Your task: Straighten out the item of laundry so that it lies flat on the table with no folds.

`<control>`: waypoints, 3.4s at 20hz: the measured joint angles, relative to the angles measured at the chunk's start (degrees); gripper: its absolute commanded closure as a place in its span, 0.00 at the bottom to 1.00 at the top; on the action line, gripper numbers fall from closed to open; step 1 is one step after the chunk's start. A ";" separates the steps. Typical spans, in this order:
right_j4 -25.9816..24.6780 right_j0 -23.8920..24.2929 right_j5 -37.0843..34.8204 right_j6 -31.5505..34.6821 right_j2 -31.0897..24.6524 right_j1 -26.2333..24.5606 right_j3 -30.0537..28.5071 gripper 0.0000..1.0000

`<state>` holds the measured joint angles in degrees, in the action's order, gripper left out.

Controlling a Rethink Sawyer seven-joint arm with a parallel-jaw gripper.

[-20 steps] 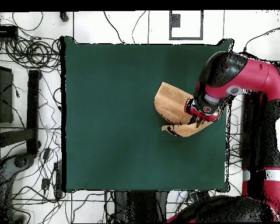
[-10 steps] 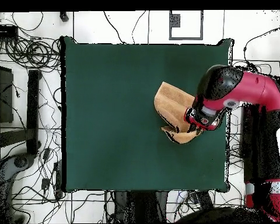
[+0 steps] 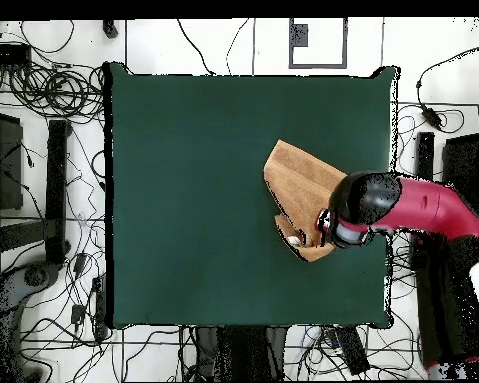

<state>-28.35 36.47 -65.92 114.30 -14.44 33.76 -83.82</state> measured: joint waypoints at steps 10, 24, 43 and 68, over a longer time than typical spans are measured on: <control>0.04 -0.73 22.42 0.37 9.29 1.80 -11.75 1.00; 7.93 -20.81 35.79 25.73 33.19 -4.65 -15.89 1.00; 17.67 -41.52 55.15 51.88 53.79 -27.04 -17.82 1.00; 19.76 -37.66 63.41 51.88 60.96 -38.23 -16.32 0.00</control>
<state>-8.60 -1.19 -2.50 166.18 46.51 -4.46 -100.14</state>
